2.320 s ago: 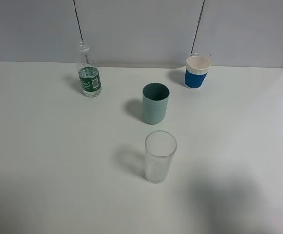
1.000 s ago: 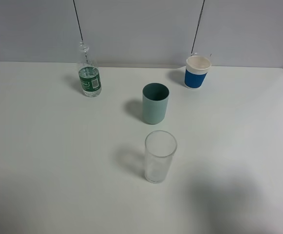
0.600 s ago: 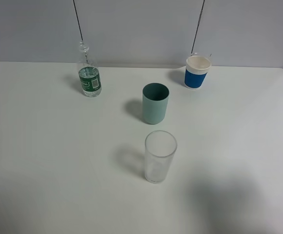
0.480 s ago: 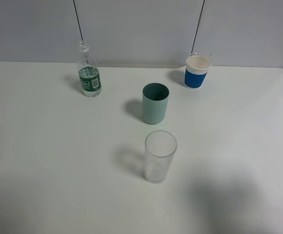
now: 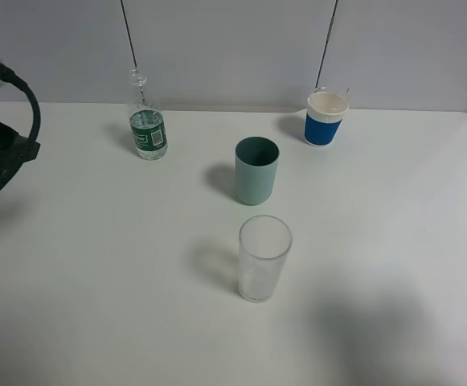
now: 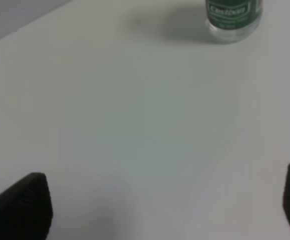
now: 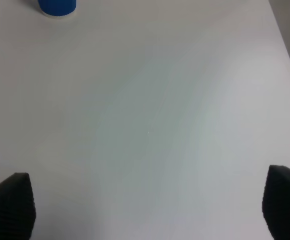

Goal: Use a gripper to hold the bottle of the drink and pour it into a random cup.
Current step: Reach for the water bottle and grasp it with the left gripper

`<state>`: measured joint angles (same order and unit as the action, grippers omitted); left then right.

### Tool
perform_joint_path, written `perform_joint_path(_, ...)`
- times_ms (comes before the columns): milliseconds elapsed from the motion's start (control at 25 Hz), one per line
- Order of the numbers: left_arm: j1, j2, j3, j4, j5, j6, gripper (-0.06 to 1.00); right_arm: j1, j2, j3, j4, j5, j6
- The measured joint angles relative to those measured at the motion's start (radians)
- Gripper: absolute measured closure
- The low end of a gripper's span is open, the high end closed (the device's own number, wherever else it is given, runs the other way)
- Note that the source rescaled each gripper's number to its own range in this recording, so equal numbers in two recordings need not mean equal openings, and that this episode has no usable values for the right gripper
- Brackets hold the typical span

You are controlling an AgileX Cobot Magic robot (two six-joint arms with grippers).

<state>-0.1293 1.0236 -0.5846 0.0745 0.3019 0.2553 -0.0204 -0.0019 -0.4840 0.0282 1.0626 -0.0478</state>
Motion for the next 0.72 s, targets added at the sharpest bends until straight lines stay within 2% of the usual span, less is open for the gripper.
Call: perform_joint_path(720,0.0,0.352,0.0,0.028,-0.373,0.0,-0.06,0.0,0.0,0.0,0.0,0.0,0.0)
